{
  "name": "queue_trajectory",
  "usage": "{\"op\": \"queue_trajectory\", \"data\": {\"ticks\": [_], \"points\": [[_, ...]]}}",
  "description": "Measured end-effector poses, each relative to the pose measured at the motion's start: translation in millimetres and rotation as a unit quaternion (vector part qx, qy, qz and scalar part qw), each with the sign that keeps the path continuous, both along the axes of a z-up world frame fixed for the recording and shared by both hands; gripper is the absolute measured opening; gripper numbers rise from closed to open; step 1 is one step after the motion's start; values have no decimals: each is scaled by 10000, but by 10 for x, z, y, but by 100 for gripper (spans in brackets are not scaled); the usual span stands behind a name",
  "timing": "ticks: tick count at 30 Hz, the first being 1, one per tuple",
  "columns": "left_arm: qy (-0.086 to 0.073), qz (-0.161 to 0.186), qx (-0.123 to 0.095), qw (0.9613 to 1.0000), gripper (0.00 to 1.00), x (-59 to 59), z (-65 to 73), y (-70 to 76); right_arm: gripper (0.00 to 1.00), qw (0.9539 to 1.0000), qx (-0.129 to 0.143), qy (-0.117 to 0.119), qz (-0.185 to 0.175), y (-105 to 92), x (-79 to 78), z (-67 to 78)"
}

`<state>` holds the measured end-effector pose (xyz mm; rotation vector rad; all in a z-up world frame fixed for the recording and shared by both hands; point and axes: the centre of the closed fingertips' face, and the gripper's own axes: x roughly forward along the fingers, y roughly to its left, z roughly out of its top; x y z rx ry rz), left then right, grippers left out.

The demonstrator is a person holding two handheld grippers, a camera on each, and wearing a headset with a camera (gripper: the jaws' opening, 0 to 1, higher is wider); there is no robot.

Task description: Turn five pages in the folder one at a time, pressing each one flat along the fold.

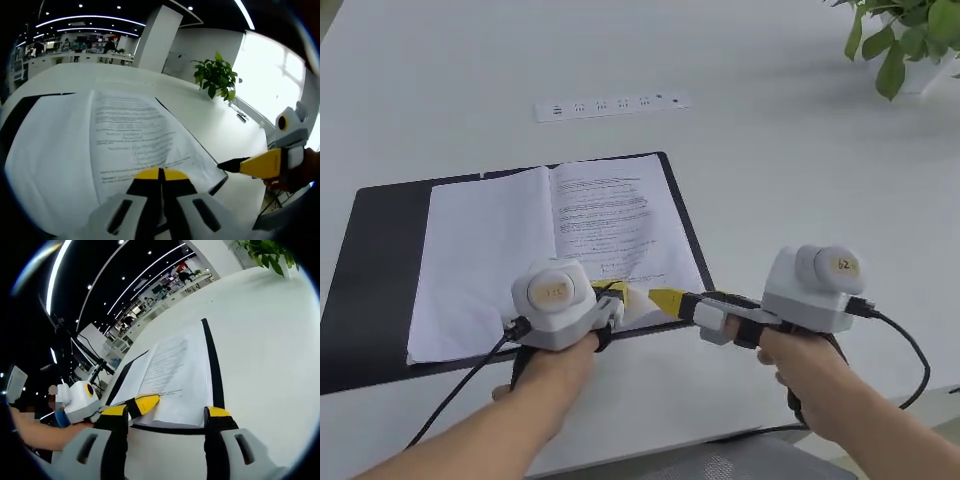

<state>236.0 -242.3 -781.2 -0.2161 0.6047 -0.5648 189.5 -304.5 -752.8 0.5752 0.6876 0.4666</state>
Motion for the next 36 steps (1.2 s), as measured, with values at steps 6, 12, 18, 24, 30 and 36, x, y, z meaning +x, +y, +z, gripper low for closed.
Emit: {"op": "queue_trajectory", "data": {"ticks": [6,12,18,24,30,36], "points": [[-20,-12,-3,10000,0,-1,1,1,55,9998,89,152,-64,-34,-9,-16],[-19,-39,11,10000,0,-3,0,1,32,9998,-115,176,-60,-75,3,-63],[-42,-84,58,9999,0,-6,5,-4,0,9953,65,691,-683,-252,4,-203],[-94,-141,97,9998,0,-10,17,-7,0,9932,409,658,-873,-241,5,-116],[-119,-188,238,9995,7,-77,63,86,0,9943,492,464,-822,-194,23,40],[-293,-437,546,9971,17,-206,181,269,0,9958,603,150,-667,-37,60,301]]}}
